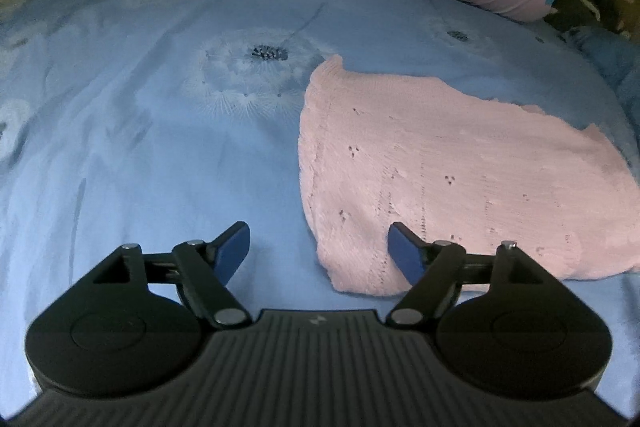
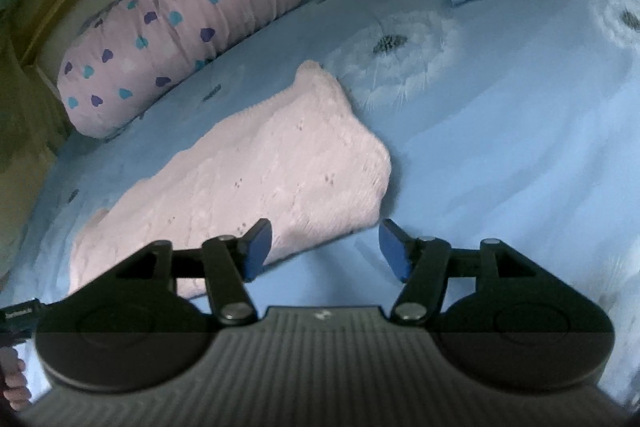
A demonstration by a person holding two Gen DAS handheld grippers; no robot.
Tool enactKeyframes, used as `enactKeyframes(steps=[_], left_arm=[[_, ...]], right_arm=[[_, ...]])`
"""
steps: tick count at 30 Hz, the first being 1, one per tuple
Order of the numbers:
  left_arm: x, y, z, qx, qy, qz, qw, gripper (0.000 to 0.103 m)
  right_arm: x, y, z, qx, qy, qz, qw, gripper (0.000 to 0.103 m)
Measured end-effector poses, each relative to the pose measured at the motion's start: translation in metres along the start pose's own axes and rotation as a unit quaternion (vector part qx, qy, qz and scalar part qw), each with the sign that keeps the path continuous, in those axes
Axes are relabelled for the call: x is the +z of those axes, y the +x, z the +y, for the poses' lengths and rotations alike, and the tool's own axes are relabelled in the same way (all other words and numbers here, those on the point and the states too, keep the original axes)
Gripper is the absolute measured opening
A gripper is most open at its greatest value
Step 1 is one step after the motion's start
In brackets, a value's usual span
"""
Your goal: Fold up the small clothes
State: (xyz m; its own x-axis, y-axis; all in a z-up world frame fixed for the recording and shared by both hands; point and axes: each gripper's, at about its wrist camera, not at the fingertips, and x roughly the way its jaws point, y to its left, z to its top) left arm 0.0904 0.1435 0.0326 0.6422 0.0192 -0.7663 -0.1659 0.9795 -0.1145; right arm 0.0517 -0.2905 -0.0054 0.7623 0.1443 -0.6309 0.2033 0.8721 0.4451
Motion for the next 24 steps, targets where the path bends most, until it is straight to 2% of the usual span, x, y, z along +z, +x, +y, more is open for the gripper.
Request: enactKeyframes(steps=[4, 9, 13, 16, 24], left_arm=[[0.000, -0.004, 0.003, -0.032, -0.018, 0.008, 0.9993, 0.083], [-0.002, -0.004, 0.000, -0.026, -0.009, 0.008, 0.9996, 0.084], [-0.003, 0.002, -0.001, -0.022, -0.005, 0.014, 0.9997, 0.085], [-0.003, 0.005, 0.000, -0.019, -0.005, 0.018, 0.9996, 0.085], [-0.002, 0.013, -0.002, -0.016, -0.001, 0.023, 0.9996, 0.086]], right_arm=[[-0.007, 0.002, 0.006, -0.007, 0.013, 0.000, 1.000, 0.063], [-0.011, 0.005, 0.012, -0.008, 0.037, 0.002, 0.999, 0.064], [-0.016, 0.003, 0.016, 0.014, 0.070, 0.014, 0.997, 0.064], [-0.018, 0.009, 0.020, 0.019, 0.073, 0.019, 0.997, 0.064], [-0.021, 0.033, 0.009, 0.031, 0.145, -0.043, 0.988, 0.063]])
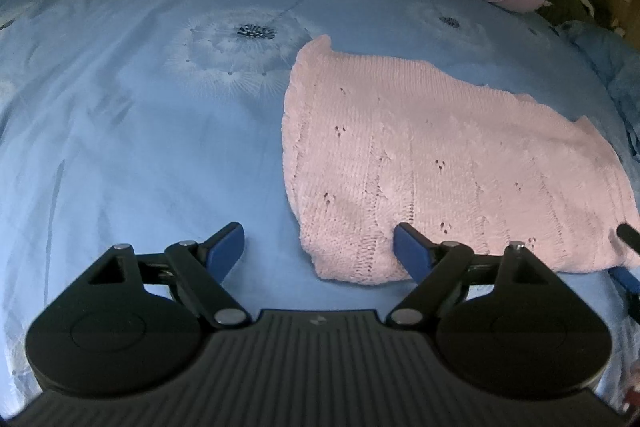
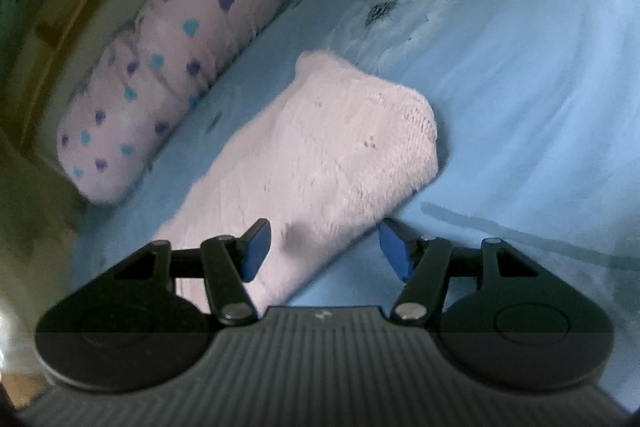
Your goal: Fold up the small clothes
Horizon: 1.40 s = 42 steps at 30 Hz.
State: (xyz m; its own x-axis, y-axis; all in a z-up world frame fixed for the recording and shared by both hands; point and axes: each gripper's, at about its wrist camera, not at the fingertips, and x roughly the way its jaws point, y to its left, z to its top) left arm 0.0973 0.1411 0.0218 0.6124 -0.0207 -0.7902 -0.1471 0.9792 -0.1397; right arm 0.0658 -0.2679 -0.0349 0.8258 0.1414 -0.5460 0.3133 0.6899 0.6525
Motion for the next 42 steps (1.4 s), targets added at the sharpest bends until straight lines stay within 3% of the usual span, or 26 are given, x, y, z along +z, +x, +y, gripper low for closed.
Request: enactKeyframes(steps=[9, 17, 25, 27, 30, 42], left_arm=[[0.000, 0.004, 0.000, 0.000, 0.001, 0.002, 1.0000, 0.087], [0.002, 0.007, 0.003, -0.005, -0.004, 0.007, 1.0000, 0.088], [0.003, 0.008, 0.004, -0.005, -0.004, 0.008, 0.9999, 0.088], [0.003, 0.007, 0.004, -0.006, -0.006, 0.008, 0.9999, 0.088], [0.005, 0.007, 0.006, -0.008, -0.010, 0.007, 0.9999, 0.088], [0.006, 0.004, 0.006, -0.007, -0.010, 0.006, 0.9999, 0.088]], right_arm=[[0.008, 0.018, 0.006, -0.005, 0.025, -0.064, 0.998, 0.064], [0.023, 0.038, 0.000, 0.005, 0.039, -0.071, 0.997, 0.064], [0.033, 0.048, -0.001, -0.010, 0.029, -0.087, 0.996, 0.050], [0.035, 0.048, 0.000, -0.008, 0.018, -0.084, 0.996, 0.040], [0.038, 0.044, 0.006, -0.003, -0.010, -0.081, 0.997, 0.034], [0.042, 0.026, 0.064, 0.016, -0.156, -0.097, 0.983, 0.032]])
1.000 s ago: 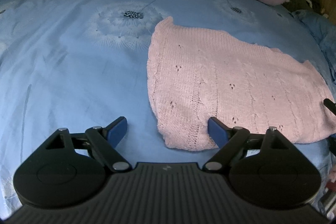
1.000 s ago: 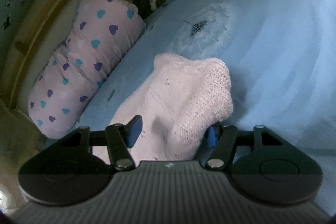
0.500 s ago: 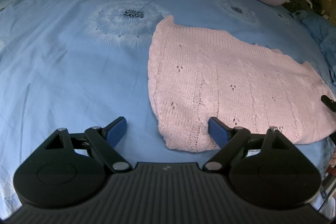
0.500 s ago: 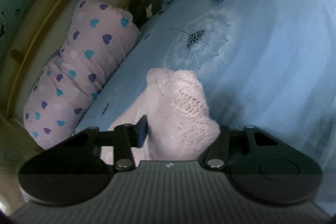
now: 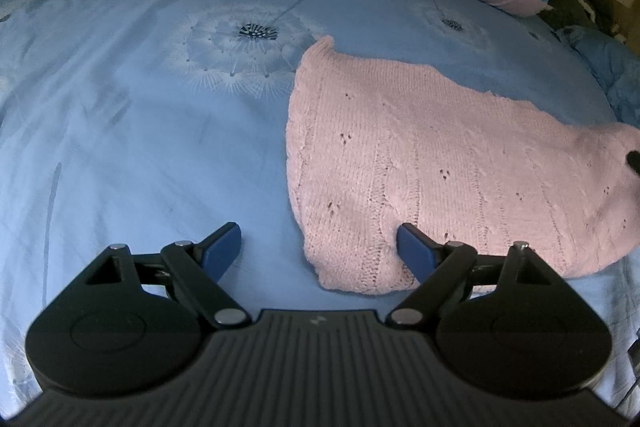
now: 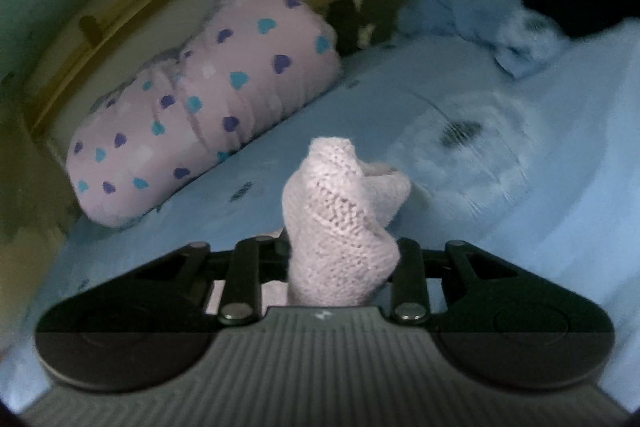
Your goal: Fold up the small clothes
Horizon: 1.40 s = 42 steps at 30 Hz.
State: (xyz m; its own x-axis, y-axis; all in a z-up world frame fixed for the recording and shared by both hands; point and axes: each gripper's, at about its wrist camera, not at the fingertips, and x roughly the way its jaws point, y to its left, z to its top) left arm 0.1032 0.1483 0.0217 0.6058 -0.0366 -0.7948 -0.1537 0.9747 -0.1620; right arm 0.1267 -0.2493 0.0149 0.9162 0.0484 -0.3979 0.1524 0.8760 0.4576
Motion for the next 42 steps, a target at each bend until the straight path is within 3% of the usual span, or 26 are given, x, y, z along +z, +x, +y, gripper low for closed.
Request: enactKeyframes(steps=[12, 19, 23, 26, 32, 39, 42], left_arm=[[0.002, 0.000, 0.002, -0.004, -0.004, 0.004, 1.0000, 0.088], [0.002, -0.001, 0.002, -0.004, -0.004, 0.004, 1.0000, 0.088], [0.001, 0.001, 0.002, -0.001, -0.001, 0.004, 1.0000, 0.088], [0.000, 0.001, 0.001, 0.001, -0.001, -0.001, 1.0000, 0.088], [0.020, 0.001, -0.004, 0.022, 0.026, -0.034, 0.9988, 0.088], [0.072, 0.037, -0.012, 0.032, 0.038, -0.043, 0.9978, 0.088], [0.088, 0.060, -0.017, 0.038, 0.041, -0.041, 0.9976, 0.088]], right_arm=[[0.010, 0.000, 0.020, -0.001, -0.018, 0.015, 1.000, 0.032], [0.009, 0.003, -0.011, -0.019, 0.070, 0.045, 0.996, 0.032], [0.000, 0.004, -0.037, -0.045, 0.091, 0.078, 0.992, 0.037], [-0.001, -0.001, -0.048, -0.064, 0.072, 0.100, 0.990, 0.044], [0.034, -0.018, -0.049, -0.069, -0.002, 0.064, 0.996, 0.049], [0.062, 0.054, -0.032, -0.034, -0.099, 0.111, 0.988, 0.050], [0.063, 0.091, -0.032, -0.040, -0.112, 0.139, 0.983, 0.049]])
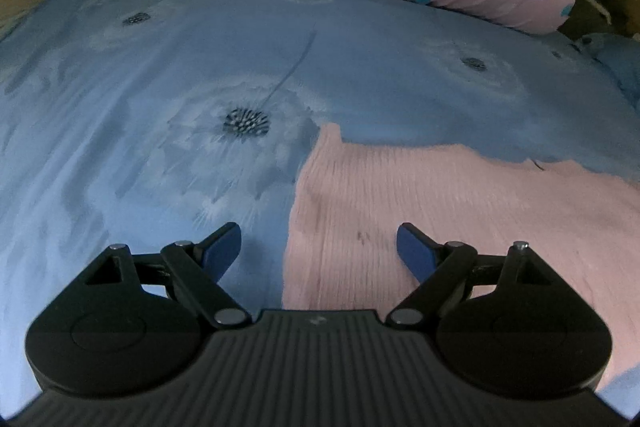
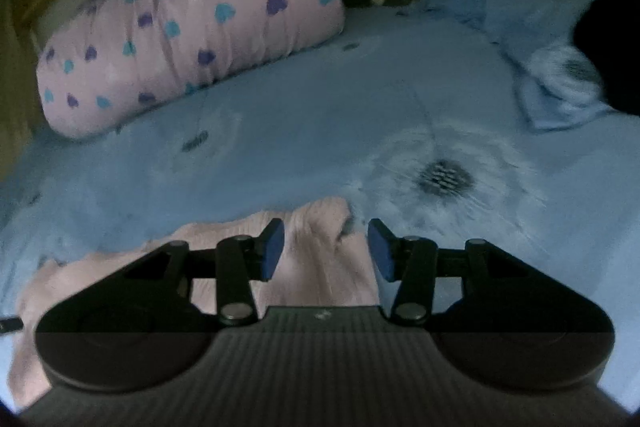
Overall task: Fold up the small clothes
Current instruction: 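Open the right gripper and lift both tools above the folded cardigan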
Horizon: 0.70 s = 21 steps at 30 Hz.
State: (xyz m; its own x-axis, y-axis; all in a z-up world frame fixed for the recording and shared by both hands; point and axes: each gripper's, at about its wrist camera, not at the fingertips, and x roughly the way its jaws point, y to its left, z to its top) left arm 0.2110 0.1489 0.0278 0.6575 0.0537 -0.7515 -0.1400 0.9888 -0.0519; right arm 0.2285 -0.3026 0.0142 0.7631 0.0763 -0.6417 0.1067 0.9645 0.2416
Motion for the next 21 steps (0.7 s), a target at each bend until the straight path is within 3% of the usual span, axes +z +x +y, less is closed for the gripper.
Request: enactKeyframes(steps=[2, 3, 4, 5, 8, 12, 17, 19, 21], left_arm=[[0.005, 0.016, -0.004, 0.001, 0.000, 0.004, 1.0000, 0.080], [0.006, 0.023, -0.005, -0.003, -0.001, 0.006, 1.0000, 0.065], [0.008, 0.031, -0.007, -0.017, -0.006, 0.008, 0.9998, 0.054], [0.010, 0.036, -0.009, -0.020, -0.013, 0.006, 0.9997, 0.052], [0.015, 0.048, -0.017, 0.013, -0.007, -0.013, 0.9998, 0.042], [0.017, 0.057, -0.029, 0.045, 0.017, -0.025, 0.9985, 0.044], [0.015, 0.031, -0.024, 0.039, 0.037, -0.025, 0.9982, 0.048], [0.011, 0.013, -0.016, 0.035, 0.030, -0.026, 0.9986, 0.056], [0.006, -0.004, -0.009, 0.032, 0.020, -0.028, 0.9989, 0.061]], right_arm=[[0.003, 0.025, -0.001, -0.001, 0.014, 0.043, 0.999, 0.049], [0.001, 0.031, -0.002, 0.007, 0.020, 0.056, 0.998, 0.045], [-0.001, 0.031, 0.001, 0.020, 0.009, 0.051, 0.998, 0.033], [-0.001, 0.027, 0.007, 0.020, -0.012, 0.036, 0.999, 0.016], [0.002, 0.019, 0.008, 0.006, -0.015, -0.019, 1.000, 0.013], [-0.005, 0.045, -0.005, -0.024, -0.002, 0.018, 1.000, 0.013], [-0.004, 0.031, -0.002, -0.020, 0.007, 0.006, 1.000, 0.017], [-0.006, 0.012, -0.005, -0.024, 0.014, -0.002, 1.000, 0.024], [-0.011, -0.004, -0.005, -0.028, 0.016, -0.014, 0.999, 0.041]])
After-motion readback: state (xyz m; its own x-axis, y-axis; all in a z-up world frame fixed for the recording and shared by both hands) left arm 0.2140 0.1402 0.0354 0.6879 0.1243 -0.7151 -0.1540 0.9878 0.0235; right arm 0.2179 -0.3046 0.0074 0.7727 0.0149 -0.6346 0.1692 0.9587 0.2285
